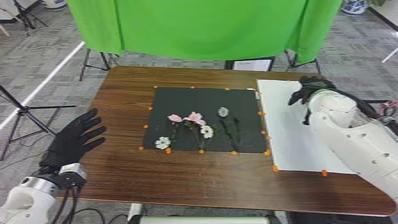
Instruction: Arrange flowers
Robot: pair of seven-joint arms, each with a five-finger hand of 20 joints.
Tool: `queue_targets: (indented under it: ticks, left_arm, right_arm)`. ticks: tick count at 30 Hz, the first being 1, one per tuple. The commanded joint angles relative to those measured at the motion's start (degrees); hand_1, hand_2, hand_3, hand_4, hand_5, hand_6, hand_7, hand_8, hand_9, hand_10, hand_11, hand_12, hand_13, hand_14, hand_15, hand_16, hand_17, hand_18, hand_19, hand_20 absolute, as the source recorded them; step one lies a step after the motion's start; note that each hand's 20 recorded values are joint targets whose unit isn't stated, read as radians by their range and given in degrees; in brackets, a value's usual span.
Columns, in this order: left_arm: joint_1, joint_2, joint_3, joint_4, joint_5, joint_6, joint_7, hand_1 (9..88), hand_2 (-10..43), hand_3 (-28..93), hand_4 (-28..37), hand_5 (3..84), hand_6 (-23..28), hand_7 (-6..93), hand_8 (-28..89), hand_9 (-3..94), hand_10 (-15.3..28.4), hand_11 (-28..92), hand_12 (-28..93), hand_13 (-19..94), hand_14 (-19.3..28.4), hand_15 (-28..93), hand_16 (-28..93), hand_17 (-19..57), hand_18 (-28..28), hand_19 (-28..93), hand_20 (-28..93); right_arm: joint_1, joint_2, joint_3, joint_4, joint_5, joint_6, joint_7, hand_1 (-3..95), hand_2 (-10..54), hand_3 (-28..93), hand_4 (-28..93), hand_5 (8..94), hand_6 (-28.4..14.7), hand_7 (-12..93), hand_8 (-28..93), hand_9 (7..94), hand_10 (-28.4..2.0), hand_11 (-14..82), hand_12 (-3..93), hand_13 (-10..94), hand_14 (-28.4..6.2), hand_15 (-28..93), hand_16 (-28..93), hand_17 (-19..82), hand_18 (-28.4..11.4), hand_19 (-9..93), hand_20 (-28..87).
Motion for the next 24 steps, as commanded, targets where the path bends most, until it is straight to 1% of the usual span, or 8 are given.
queue_targets:
  ticks: [1, 5, 6, 10, 13, 16, 21, 24]
  left_arm:
    - [0.93, -0.51, -0.34, -0.40, 0.08, 0.05, -0.25, 24.2, -4.1, 71, -28.3, 21.6, 3.6, 19.5, -11, 16.3, 10.4, 19, 19, 12, 13.7, 29, 1, -12.1, 20.2, 38, 10]
    - [0.55, -0.16, 0.18, -0.15, -0.10, 0.05, 0.35, 24.3, -4.1, 71, -28.3, 21.6, 3.6, 19.6, -11, 16.3, 10.4, 19, 19, 12, 13.9, 29, 1, -12.1, 20.1, 39, 10]
    - [0.36, -0.14, 0.33, -0.08, -0.09, 0.18, 0.56, 24.3, -4.0, 71, -28.3, 21.6, 3.6, 19.7, -11, 16.3, 10.4, 19, 19, 12, 13.9, 29, 1, -12.0, 20.1, 38, 10]
    - [0.28, 0.12, 0.44, -0.08, -0.14, 0.12, 0.56, 24.3, -4.1, 71, -28.3, 21.6, 3.5, 19.8, -11, 16.5, 10.5, 19, 19, 12, 13.7, 29, 1, -12.1, 20.2, 39, 10]
    - [0.20, 0.30, 0.59, -0.10, -0.22, 0.28, 0.64, 24.4, -4.1, 71, -28.3, 21.7, 3.6, 19.8, -11, 16.6, 10.5, 19, 19, 12, 13.7, 29, 1, -12.0, 20.2, 38, 10]
    - [0.45, 0.19, 0.24, -0.18, -0.12, 0.04, 0.38, 24.4, -4.1, 71, -28.3, 21.7, 3.6, 19.9, -11, 16.7, 10.5, 19, 19, 12, 13.7, 29, 1, -12.0, 20.2, 39, 10]
    - [0.61, 0.36, 0.33, -0.19, -0.36, 0.27, 0.55, 24.4, -4.1, 71, -28.3, 21.8, 3.6, 19.9, -11, 16.7, 10.5, 19, 19, 12, 13.7, 29, 1, -12.0, 20.2, 39, 10]
    - [0.59, 0.07, 0.18, -0.21, -0.18, 0.14, 0.40, 24.4, -4.1, 71, -28.3, 21.8, 3.6, 20.0, -11, 16.7, 10.4, 19, 19, 12, 13.7, 29, 1, -12.0, 20.1, 39, 10]
  right_arm:
    - [-0.67, 0.73, 1.94, 2.58, 1.23, -2.54, 1.77, 20.2, -9.5, 85, -28, 20.7, -0.5, 24, -14, 32.7, -16.7, 8.5, 16.7, 46, -10.9, 71, 17, 26, -20.6, 83, 48]
    - [-1.81, 0.86, 3.11, 3.52, 4.32, -0.68, 0.79, 21.4, -9.5, 84, -28, 23.2, -0.5, 25, -14, 35.9, -15.2, 10.7, 16.4, 50, -9.9, 70, 17, 27, -20.7, 84, 48]
    - [-2.02, 0.89, 3.17, 3.72, 4.27, -0.30, 0.20, 22.8, -9.5, 85, -28, 25.4, 0.3, 26, -15, 38.8, -11.8, 13.0, 16.7, 52, -9.5, 70, 18, 27, -20.7, 84, 48]
    - [-2.62, 0.52, 4.72, 4.34, 5.22, -4.96, -2.24, 28.9, -9.5, 85, -28, 33.6, 2.1, 29, -17, 48.8, -7.7, 17.5, 15.3, 59, -7.4, 68, 20, 29, -19.9, 85, 48]
    - [-3.27, 0.66, 5.08, 4.54, 5.50, -5.72, -3.66, 32.6, -9.4, 85, -28, 38.4, 3.4, 30, -18, 53.9, -6.4, 18.4, 15.0, 61, -6.8, 67, 21, 29, -19.7, 85, 48]
    - [-4.31, 1.07, 4.94, 4.02, 4.98, -4.45, -4.98, 37.1, -8.2, 84, -28, 48.2, 5.7, 34, -20, 63.7, -5.0, 21.0, 15.5, 64, -5.5, 68, 22, 30, -19.1, 84, 48]
    - [-6.49, 1.75, 4.99, 1.91, 4.05, -0.85, -7.21, 48.5, -5.9, 76, -28, 65.5, 5.6, 47, -8, 84.4, -3.8, 15.2, 33.9, 73, -3.7, 69, 26, 36, -17.8, 89, 49]
    - [-8.04, 2.04, 5.63, 0.20, 3.43, 0.58, -9.15, 49.3, -6.8, 78, -28, 69.1, 5.2, 47, -6, 87.5, -4.0, 17.3, 36.6, 75, -3.1, 70, 27, 37, -17.6, 91, 49]
